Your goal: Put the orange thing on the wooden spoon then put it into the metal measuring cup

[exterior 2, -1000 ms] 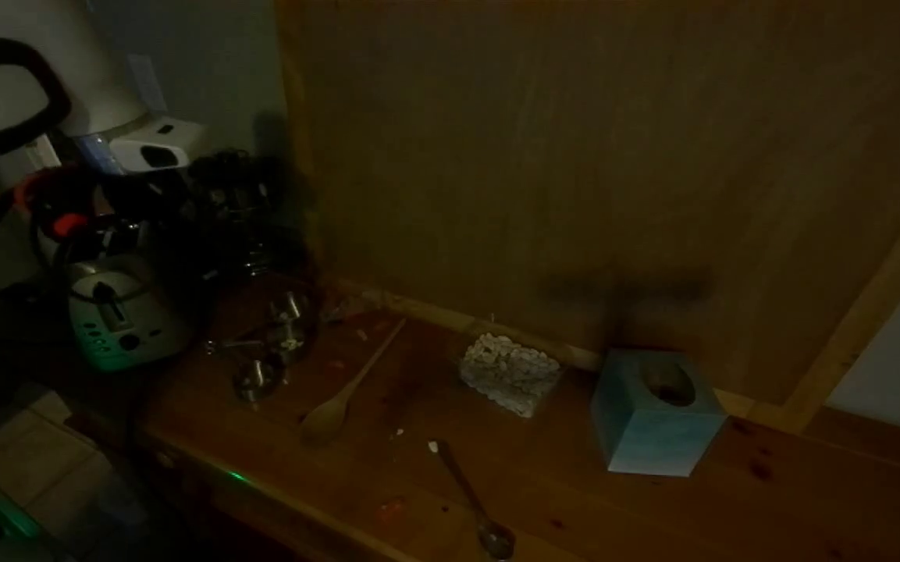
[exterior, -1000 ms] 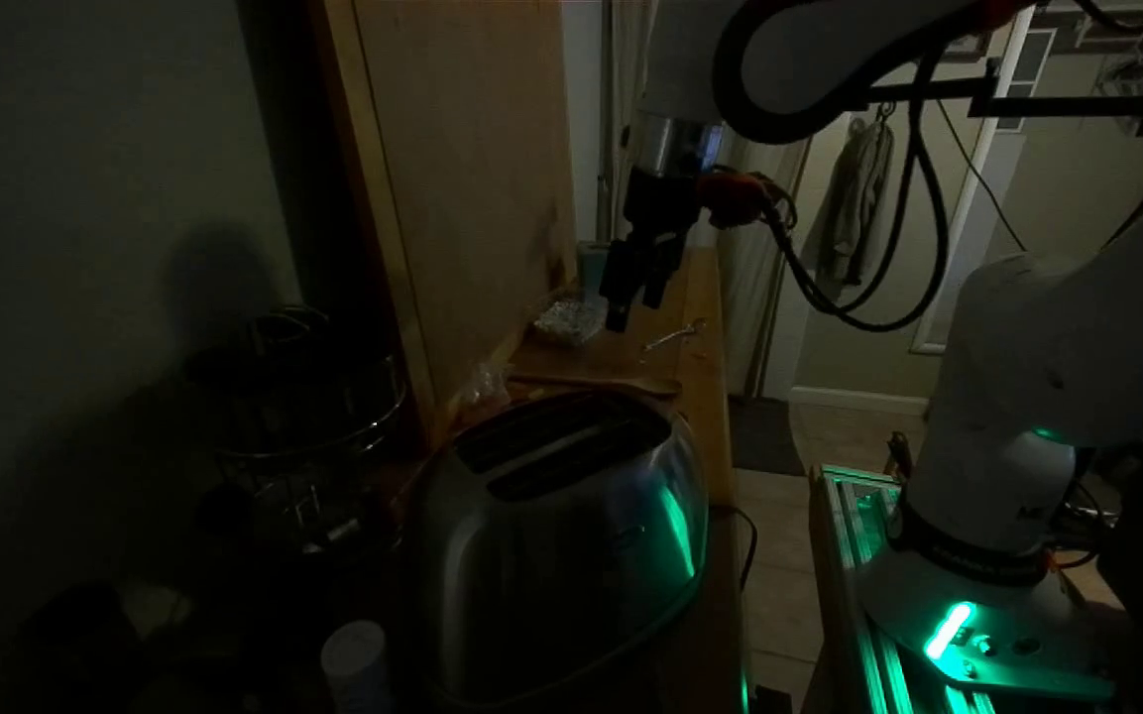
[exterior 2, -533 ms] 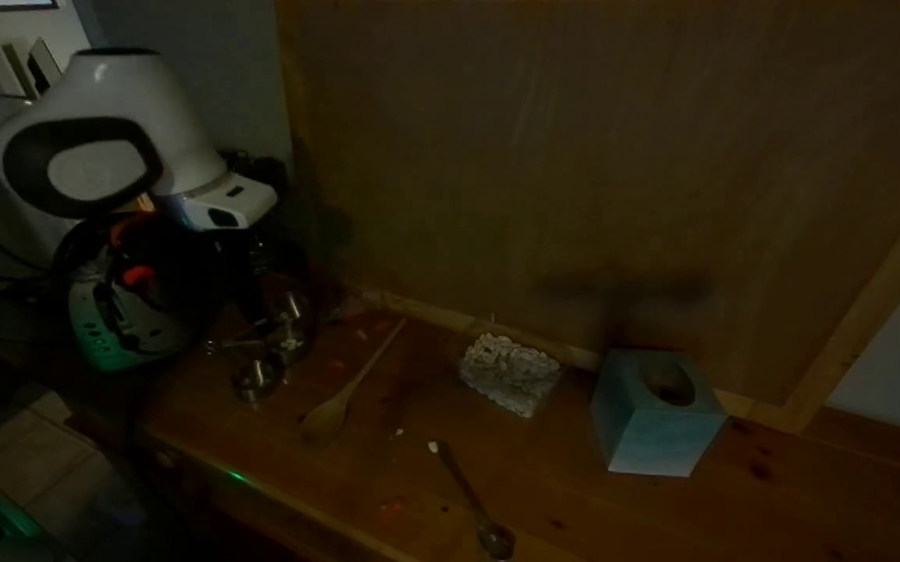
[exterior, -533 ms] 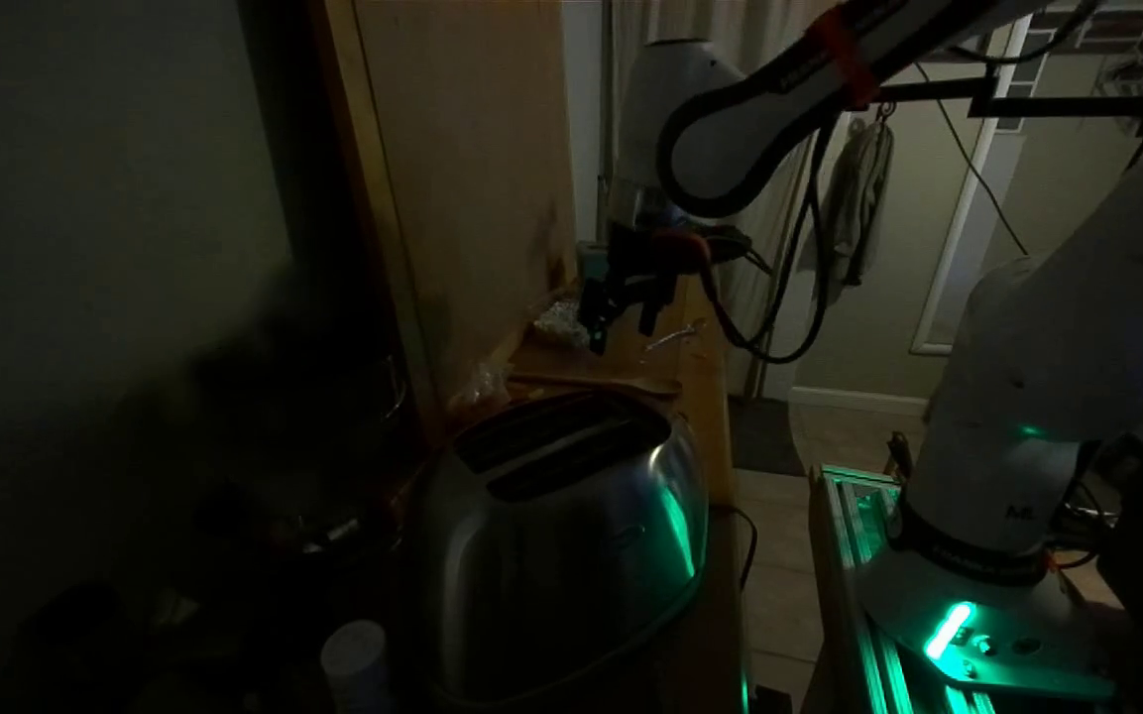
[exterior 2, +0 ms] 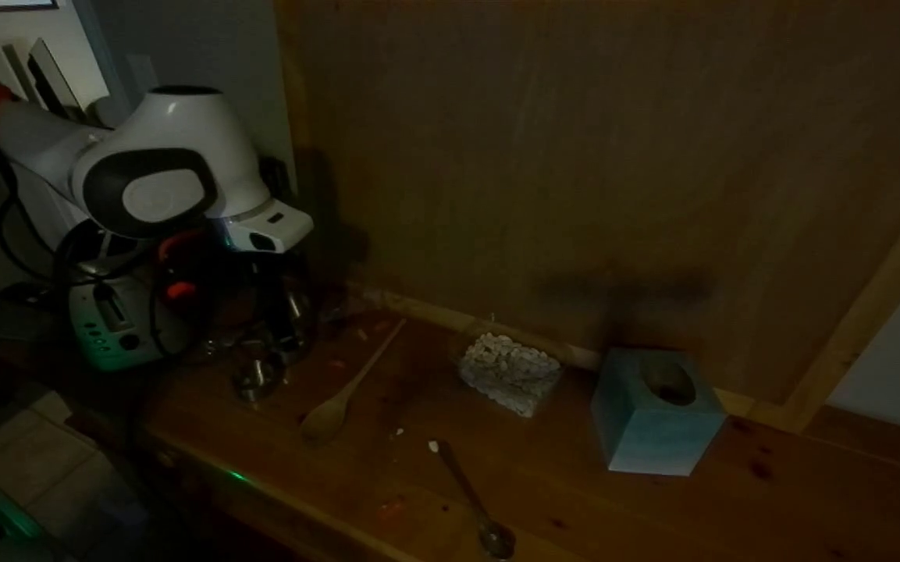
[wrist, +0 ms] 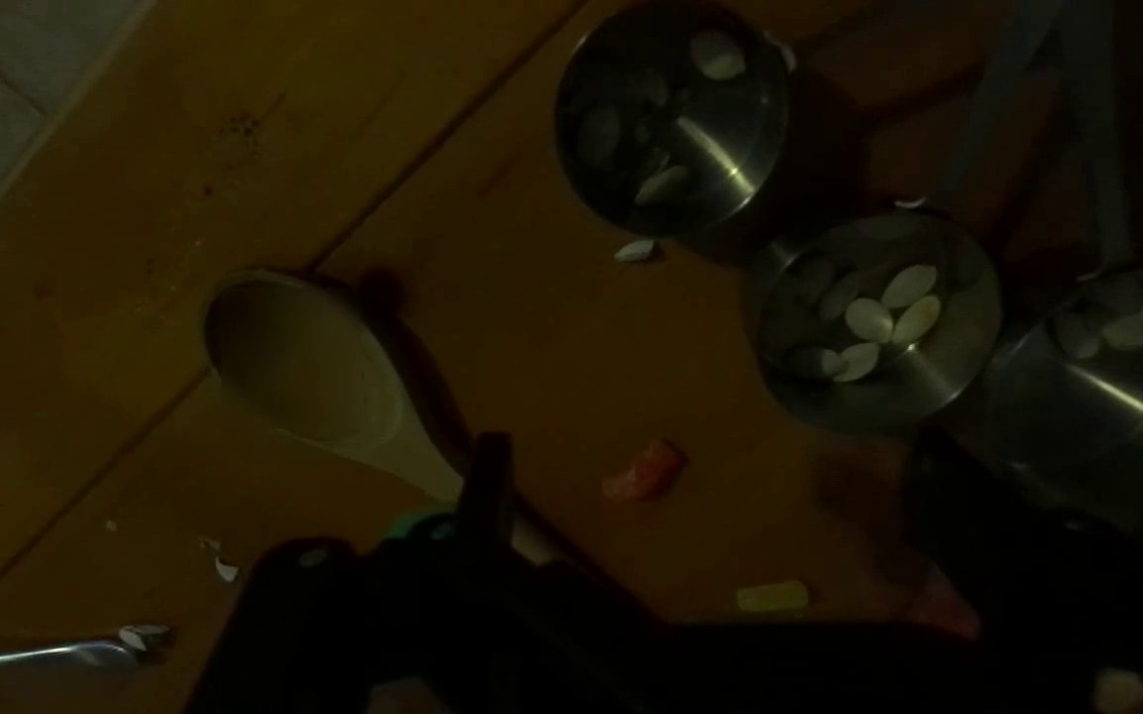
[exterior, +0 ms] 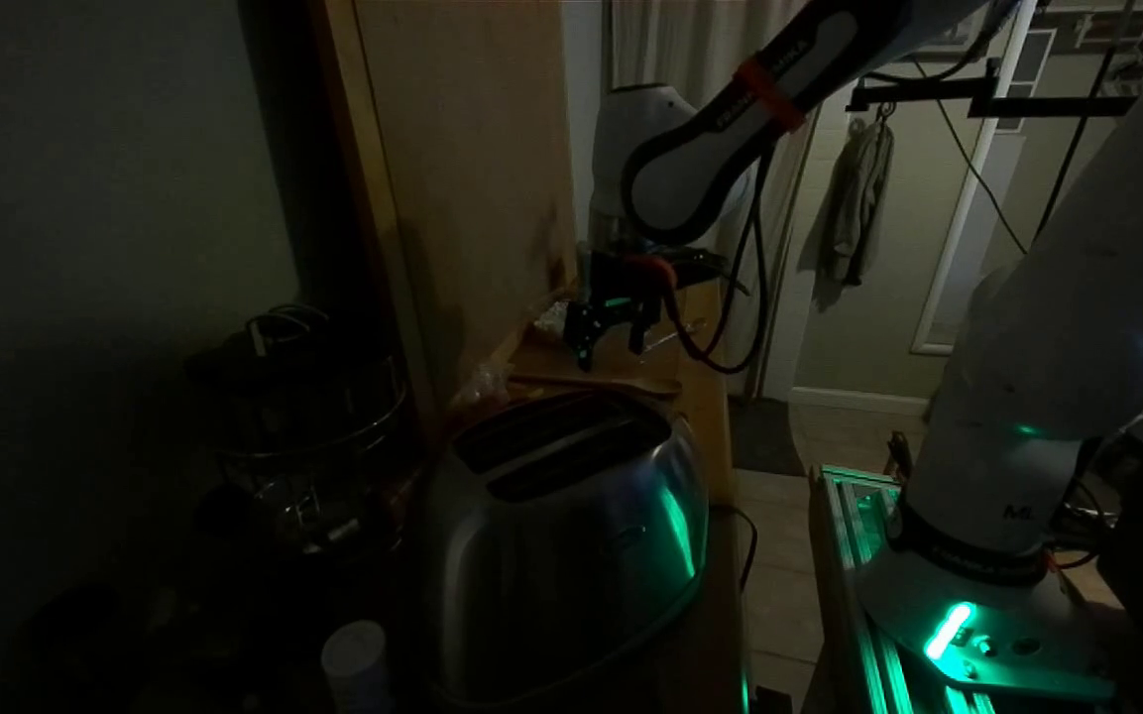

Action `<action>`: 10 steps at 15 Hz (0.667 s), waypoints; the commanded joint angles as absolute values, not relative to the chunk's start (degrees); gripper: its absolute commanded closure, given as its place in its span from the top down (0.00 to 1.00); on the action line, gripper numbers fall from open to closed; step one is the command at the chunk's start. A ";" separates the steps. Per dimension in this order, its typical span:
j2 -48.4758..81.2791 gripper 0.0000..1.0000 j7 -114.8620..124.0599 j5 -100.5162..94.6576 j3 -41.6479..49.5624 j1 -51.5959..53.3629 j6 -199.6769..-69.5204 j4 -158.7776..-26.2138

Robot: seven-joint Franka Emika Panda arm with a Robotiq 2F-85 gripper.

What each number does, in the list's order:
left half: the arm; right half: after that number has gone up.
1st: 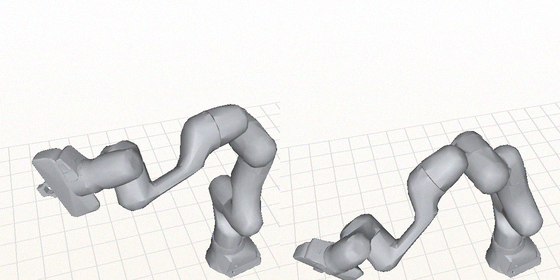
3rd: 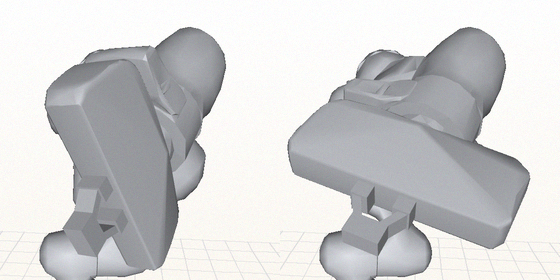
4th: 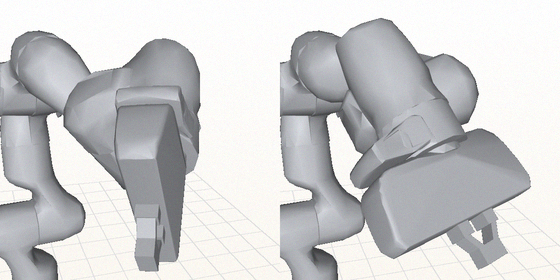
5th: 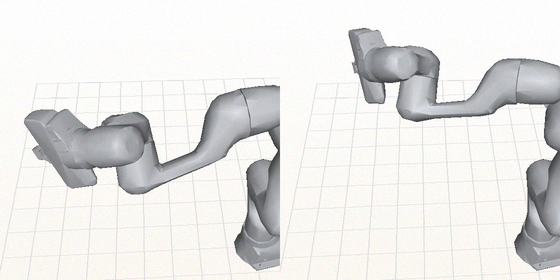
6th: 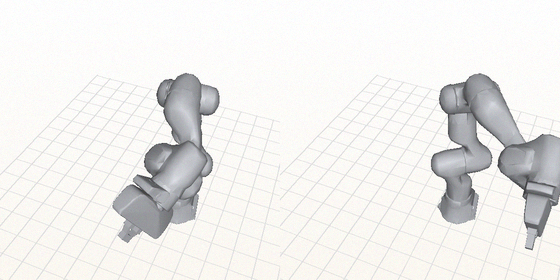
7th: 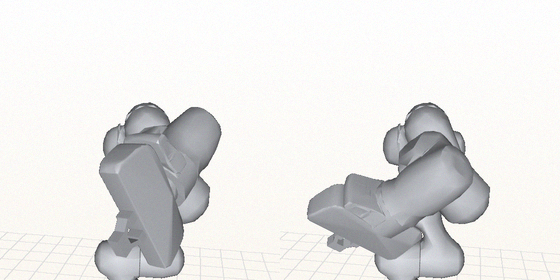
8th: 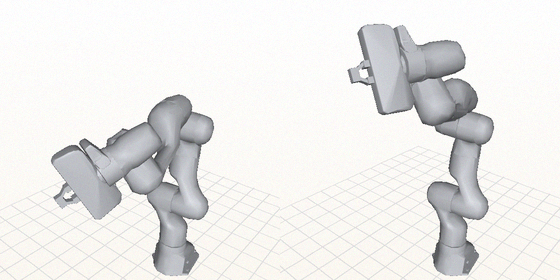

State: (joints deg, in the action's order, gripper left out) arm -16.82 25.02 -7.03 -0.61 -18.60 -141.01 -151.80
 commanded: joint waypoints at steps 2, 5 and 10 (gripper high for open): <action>-11.73 1.00 27.26 -7.05 2.12 -18.07 -144.03 -149.95; -7.84 1.00 27.80 -5.94 3.77 -17.58 -145.61 -148.44; -2.00 0.84 29.93 -4.15 5.89 -16.29 -149.46 -145.89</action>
